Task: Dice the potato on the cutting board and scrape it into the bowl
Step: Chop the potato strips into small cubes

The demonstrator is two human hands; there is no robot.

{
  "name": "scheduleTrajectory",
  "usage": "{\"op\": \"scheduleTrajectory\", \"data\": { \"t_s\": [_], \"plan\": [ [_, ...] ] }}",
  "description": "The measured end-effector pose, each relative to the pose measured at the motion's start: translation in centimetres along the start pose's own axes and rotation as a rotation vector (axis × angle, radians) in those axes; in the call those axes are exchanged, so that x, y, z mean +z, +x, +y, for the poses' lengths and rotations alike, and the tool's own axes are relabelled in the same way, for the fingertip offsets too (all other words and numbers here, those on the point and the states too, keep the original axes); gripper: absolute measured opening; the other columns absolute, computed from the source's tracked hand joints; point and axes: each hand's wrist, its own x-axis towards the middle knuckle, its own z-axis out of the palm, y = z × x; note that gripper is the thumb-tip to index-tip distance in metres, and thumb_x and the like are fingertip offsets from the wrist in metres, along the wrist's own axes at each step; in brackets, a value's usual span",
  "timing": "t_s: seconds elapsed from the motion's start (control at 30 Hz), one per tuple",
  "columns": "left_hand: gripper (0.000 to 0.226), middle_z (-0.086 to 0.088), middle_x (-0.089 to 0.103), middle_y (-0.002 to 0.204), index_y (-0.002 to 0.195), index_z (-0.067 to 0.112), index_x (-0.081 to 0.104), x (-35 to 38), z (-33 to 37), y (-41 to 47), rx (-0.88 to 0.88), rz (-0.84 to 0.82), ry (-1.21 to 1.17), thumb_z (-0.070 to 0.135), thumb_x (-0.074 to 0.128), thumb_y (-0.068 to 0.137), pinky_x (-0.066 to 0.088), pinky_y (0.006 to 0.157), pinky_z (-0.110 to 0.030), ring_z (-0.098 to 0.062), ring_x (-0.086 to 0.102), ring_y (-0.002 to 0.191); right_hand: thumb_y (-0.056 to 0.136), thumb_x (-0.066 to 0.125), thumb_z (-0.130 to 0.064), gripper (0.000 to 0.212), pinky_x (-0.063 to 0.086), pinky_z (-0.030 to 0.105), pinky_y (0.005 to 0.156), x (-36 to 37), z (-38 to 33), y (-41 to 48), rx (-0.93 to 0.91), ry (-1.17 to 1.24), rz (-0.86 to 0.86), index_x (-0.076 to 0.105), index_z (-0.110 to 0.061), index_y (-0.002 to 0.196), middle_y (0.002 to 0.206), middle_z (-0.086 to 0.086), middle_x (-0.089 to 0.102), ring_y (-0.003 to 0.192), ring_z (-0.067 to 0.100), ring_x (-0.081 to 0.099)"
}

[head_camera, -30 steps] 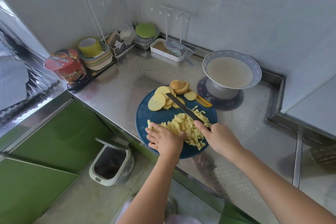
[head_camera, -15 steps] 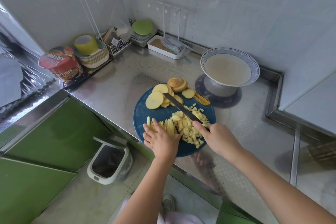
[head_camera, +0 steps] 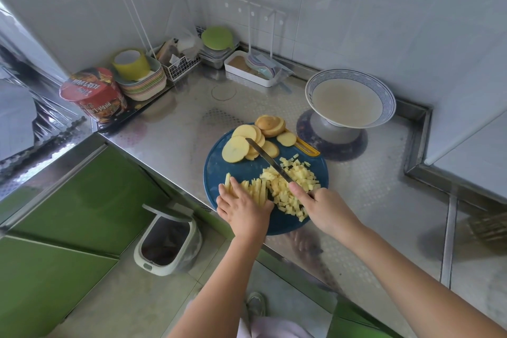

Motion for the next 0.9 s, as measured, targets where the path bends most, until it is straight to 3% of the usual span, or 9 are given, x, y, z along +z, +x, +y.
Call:
{"op": "scheduleTrajectory", "data": {
  "t_s": [0.17,0.33,0.6,0.77,0.9],
  "plan": [
    [0.105,-0.014,0.007,0.152,0.15,0.015,0.003,-0.1,-0.7,0.3,0.064,0.005,0.047,0.052,0.068,0.077,0.007,0.116,-0.046,-0.035,0.011,0.139,0.093,0.03,-0.067,0.067,0.034,0.03,0.054,-0.2,0.2,-0.4,0.005,0.03,-0.001,0.032,-0.014,0.052,0.048,-0.001,0.036,0.049,0.015,0.042],
    [0.099,-0.008,0.022,0.147,0.151,0.021,0.008,-2.0,-3.0,2.7,0.298,-0.013,0.08,0.046,0.067,0.076,0.012,0.114,-0.041,-0.029,0.018,0.135,0.092,0.03,-0.07,0.067,0.037,0.032,0.055,0.4,0.6,-0.8,0.05,0.095,-0.062,0.035,-0.014,0.054,0.047,-0.002,0.037,0.047,0.014,0.043],
    [0.105,0.0,0.026,0.149,0.153,0.026,0.003,-6.2,-5.0,8.0,0.718,-0.302,0.334,0.043,0.072,0.076,0.018,0.116,-0.037,-0.023,0.021,0.136,0.091,0.038,-0.068,0.062,0.021,0.026,0.04,3.0,-1.0,-1.2,0.196,0.48,-0.19,0.028,-0.017,0.058,0.047,-0.002,0.024,0.037,0.013,0.024],
    [0.095,0.003,0.034,0.146,0.148,0.024,0.025,-6.4,-5.2,9.6,0.855,-0.342,0.283,0.043,0.076,0.07,0.017,0.115,-0.027,-0.016,0.025,0.136,0.093,0.035,-0.068,0.062,0.025,0.025,0.039,4.8,-1.7,-0.3,0.253,0.508,-0.164,0.035,-0.012,0.065,0.049,0.001,0.027,0.038,0.014,0.027],
    [0.096,0.005,0.032,0.146,0.148,0.024,0.025,-6.5,-5.3,10.1,0.892,-0.36,0.234,0.044,0.075,0.069,0.016,0.113,-0.021,-0.013,0.026,0.136,0.094,0.035,-0.068,0.064,0.026,0.023,0.037,5.9,-1.9,-0.2,0.308,0.512,-0.16,0.031,-0.015,0.057,0.043,-0.002,0.028,0.034,0.014,0.029]
  ]
}}
